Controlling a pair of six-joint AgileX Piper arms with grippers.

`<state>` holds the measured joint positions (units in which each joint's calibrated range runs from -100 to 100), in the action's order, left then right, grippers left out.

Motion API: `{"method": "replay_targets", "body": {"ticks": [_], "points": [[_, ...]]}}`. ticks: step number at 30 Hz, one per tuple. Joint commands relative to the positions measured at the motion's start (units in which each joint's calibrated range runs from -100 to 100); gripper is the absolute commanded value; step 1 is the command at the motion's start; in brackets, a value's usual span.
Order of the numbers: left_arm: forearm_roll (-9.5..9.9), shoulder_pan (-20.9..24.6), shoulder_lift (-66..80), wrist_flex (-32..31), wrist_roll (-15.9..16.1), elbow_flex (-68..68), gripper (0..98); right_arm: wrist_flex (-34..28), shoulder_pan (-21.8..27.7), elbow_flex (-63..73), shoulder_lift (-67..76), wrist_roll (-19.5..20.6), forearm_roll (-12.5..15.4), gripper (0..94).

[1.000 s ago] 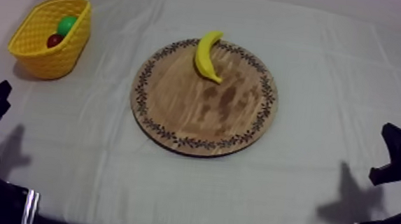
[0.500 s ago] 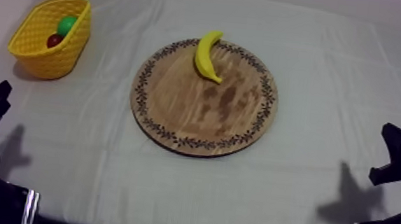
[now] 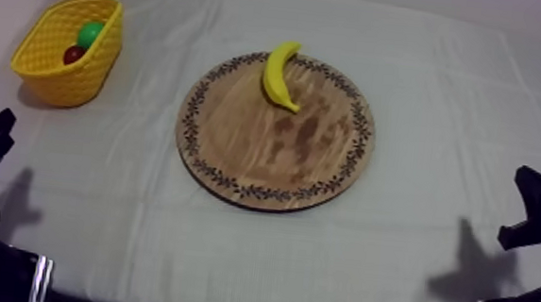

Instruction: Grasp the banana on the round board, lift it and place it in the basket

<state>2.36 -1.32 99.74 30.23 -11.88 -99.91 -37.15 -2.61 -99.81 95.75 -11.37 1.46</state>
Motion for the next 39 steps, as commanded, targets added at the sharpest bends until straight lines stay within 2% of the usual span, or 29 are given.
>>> {"method": "replay_targets", "body": {"ticks": [1, 17, 23, 28, 33, 35, 37, 39], "points": [[0.01, 0.0, 0.0, 0.0, 0.0, 0.0, 0.1, 0.0, 0.0, 0.0, 0.0, 0.0, 0.0, 0.3], [0.04, 0.0, 0.0, 0.1, -0.3, 0.0, 1.5, 0.0, 0.0, 0.0, 0.0, 0.0, 0.0, 0.3], [0.18, 0.4, 0.0, 2.2, -3.1, 0.2, 0.5, 0.0, 0.0, 0.0, 0.0, 0.0, 0.0, 0.3], [0.14, 0.6, 0.0, 2.5, -1.8, 0.1, 0.2, 0.0, 0.0, 0.0, 0.0, 0.0, 0.0, 0.3], [-0.16, 0.6, 0.0, 1.0, -2.7, 0.0, 0.1, 0.0, 0.0, 0.0, 0.0, 0.0, 0.0, 0.3], [-1.35, 0.4, -0.5, -0.5, -2.3, 0.0, 0.0, 0.0, 0.0, 0.0, 0.0, 0.0, 0.0, 0.3], [-4.27, 0.1, -1.9, -3.0, 0.3, 0.1, 0.0, 0.0, 0.0, 0.0, 0.0, 0.0, 0.0, 0.3], [-7.49, -0.2, -4.0, -4.7, 4.2, 1.5, 0.0, 0.0, 0.0, 0.0, 0.0, 0.0, 0.0, 0.3]]}}
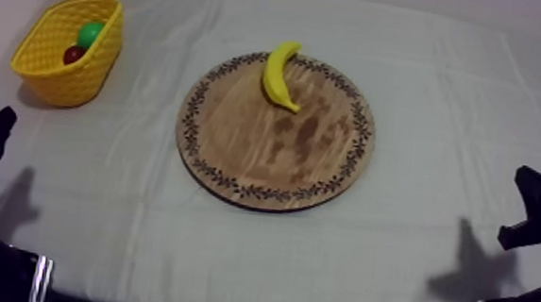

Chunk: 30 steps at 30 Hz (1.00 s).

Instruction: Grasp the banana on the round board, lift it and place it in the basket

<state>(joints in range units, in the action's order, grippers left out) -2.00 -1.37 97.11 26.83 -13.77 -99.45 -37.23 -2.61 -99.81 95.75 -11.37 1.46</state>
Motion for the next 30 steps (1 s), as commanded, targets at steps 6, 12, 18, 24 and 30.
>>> {"method": "replay_targets", "body": {"ticks": [6, 12, 18, 24, 30], "points": [[-4.70, -2.5, -13.7, 2.7, 12.4, 16.1, 0.0, 0.0, -0.1, 0.0, 0.0, 0.0, 0.0, 0.3], [-0.03, -8.4, -31.3, 14.7, 11.8, 37.9, 0.0, 0.0, -0.1, 0.0, 0.0, 0.0, 0.0, 0.3], [1.58, -11.6, -48.3, 26.8, 12.7, 58.8, 0.0, 0.0, -0.1, 0.0, 0.0, 0.0, 0.0, 0.3], [1.60, -13.7, -62.3, 34.6, 13.1, 73.9, 0.0, 0.0, -0.1, 0.0, 0.0, 0.0, 0.0, 0.3], [1.18, -16.1, -75.1, 42.3, 12.6, 85.9, 0.0, 0.0, -0.1, 0.0, 0.0, 0.0, 0.0, 0.3]]}}
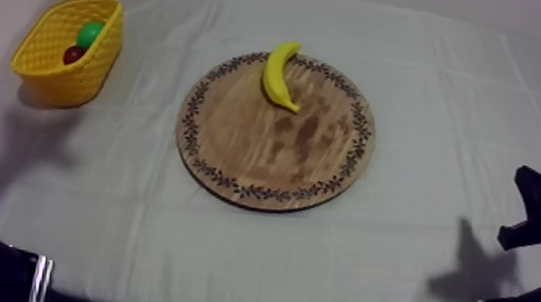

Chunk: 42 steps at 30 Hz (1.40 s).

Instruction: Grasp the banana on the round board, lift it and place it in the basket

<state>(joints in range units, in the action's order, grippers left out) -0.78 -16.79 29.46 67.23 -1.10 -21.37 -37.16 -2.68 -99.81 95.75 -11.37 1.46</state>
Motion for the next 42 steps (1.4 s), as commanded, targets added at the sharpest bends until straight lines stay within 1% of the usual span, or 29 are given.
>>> {"method": "replay_targets", "body": {"ticks": [1, 6, 11, 14, 17, 20, 21, 23, 26, 30, 32, 34, 36, 39, 42], "points": [[0.02, -1.3, -9.8, 2.9, -0.1, 9.8, 0.0, 0.0, 0.0, 0.0, 0.0, 0.0, 0.0, 0.3], [0.13, -4.4, -20.7, 6.4, -1.3, 18.0, 0.0, 0.0, 0.0, 0.0, 0.0, 0.0, 0.0, 0.3], [0.25, -7.3, -29.9, 8.0, -4.0, 24.4, 0.0, 0.0, 0.0, 0.0, 0.0, 0.0, 0.0, 0.3], [-0.09, -8.0, -35.1, 8.8, -6.3, 27.2, 0.0, 0.0, 0.0, 0.0, 0.0, 0.0, 0.0, 0.3], [-0.64, -8.3, -40.1, 9.7, -7.8, 30.4, 0.0, 0.0, 0.0, 0.0, 0.0, 0.0, 0.0, 0.3], [-0.70, -8.7, -44.5, 11.0, -9.3, 34.4, 1.2, 0.0, 0.0, 0.0, 0.0, 0.0, 0.0, 0.3], [-0.72, -8.7, -45.8, 11.6, -9.8, 35.7, 5.3, 0.0, 0.0, 0.0, 0.0, 0.0, 0.0, 0.3], [-0.87, -8.7, -48.1, 13.3, -10.7, 38.4, 19.1, 0.0, 0.0, 0.0, 0.0, 0.0, 0.0, 0.3], [-0.99, -8.5, -50.8, 15.8, -11.9, 41.6, 35.1, 0.0, 0.0, 0.0, 0.0, 0.0, 0.0, 0.3], [-1.08, -8.6, -53.8, 17.1, -12.8, 44.3, 61.0, 0.0, 0.0, 0.0, 0.0, 0.0, 0.0, 0.3], [-1.20, -8.8, -55.4, 17.8, -13.2, 45.2, 71.8, 0.0, 0.0, 0.0, 0.0, 0.0, 0.0, 0.3], [-1.49, -8.8, -57.2, 18.3, -13.7, 45.8, 79.1, 0.0, 0.0, 0.0, 0.0, 0.0, 0.0, 0.3], [-2.18, -8.6, -59.2, 18.6, -14.0, 46.0, 84.0, 0.0, 0.0, 0.0, 0.0, 0.0, 0.0, 0.3], [-3.44, -8.4, -62.6, 18.7, -13.9, 46.0, 88.8, 0.0, 0.0, 0.0, 0.0, 0.0, 0.0, 0.3], [-4.29, -8.5, -66.3, 18.7, -13.6, 46.1, 91.1, 0.0, 0.0, 0.0, 0.0, 0.0, 0.0, 0.3]]}}
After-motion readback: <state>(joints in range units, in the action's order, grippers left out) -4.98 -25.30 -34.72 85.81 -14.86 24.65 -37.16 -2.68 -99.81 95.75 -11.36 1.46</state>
